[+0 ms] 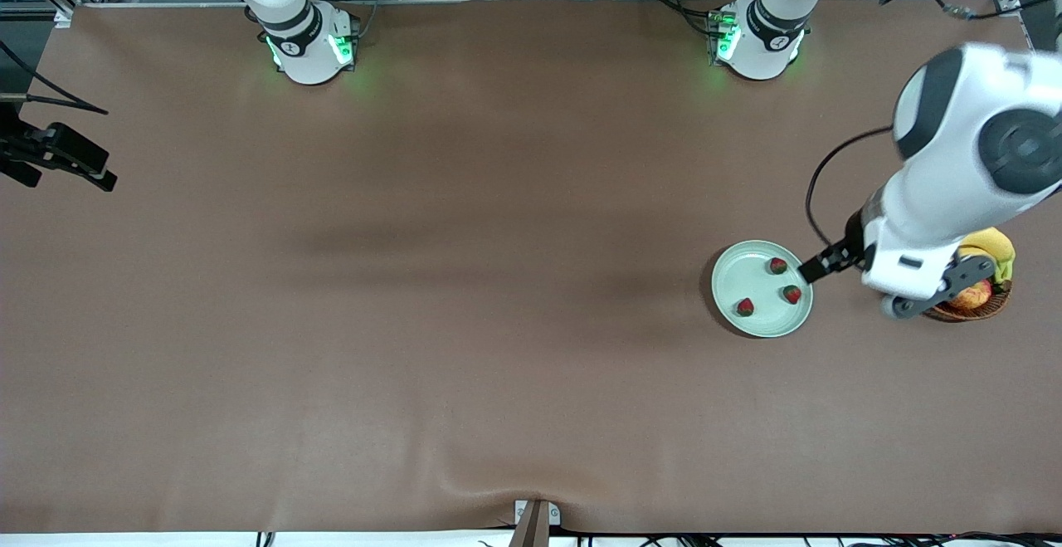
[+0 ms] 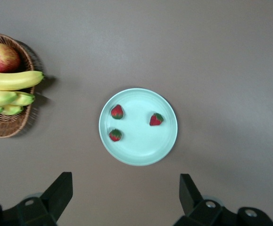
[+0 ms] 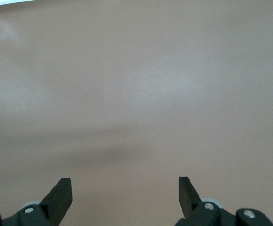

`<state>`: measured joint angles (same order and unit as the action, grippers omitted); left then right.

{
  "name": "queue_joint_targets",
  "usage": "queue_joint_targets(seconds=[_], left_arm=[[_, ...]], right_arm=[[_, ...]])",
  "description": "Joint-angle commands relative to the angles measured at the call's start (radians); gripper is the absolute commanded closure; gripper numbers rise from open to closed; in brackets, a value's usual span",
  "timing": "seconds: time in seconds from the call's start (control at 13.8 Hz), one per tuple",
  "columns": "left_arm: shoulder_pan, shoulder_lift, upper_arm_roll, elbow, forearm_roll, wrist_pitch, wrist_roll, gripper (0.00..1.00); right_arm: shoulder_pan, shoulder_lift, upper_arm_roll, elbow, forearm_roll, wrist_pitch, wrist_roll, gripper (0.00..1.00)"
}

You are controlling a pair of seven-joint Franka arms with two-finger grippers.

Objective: Collect all strawberries into plate

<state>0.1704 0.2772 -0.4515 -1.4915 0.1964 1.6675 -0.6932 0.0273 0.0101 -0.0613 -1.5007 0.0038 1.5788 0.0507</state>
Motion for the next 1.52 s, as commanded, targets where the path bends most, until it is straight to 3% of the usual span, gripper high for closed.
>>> queue_joint_targets(seconds=[0.0,0.15,0.44,0.65,1.45], left_arm=[[0.011,-0.098,-0.009,-0.006,-0.023,-0.086,0.092,0.0],[-0.011,-0.163,0.02,-0.01,-0.06,-0.121,0.196,0.0],[-0.12,-0.208,0.239,-0.007,-0.129,-0.149,0.467,0.0],[-0.153,-0.22,0.33,-0.012,-0.138,-0.152,0.622,0.0],[-0.164,-0.296,0.358,-0.056,-0.198,-0.206,0.633,0.0]], right_arm=[[-0.02,-0.001,0.012,0.017,-0.019,-0.006,-0.011,0.0],[-0.017,-0.001,0.012,0.017,-0.019,-0.006,-0.012,0.0],[-0.009,-0.001,0.011,0.017,-0.019,-0.006,-0.006,0.0],[-0.009,-0.001,0.011,0.017,-0.022,-0.008,-0.012,0.0],[-0.009,0.001,0.008,0.017,-0.022,-0.006,-0.014,0.0]])
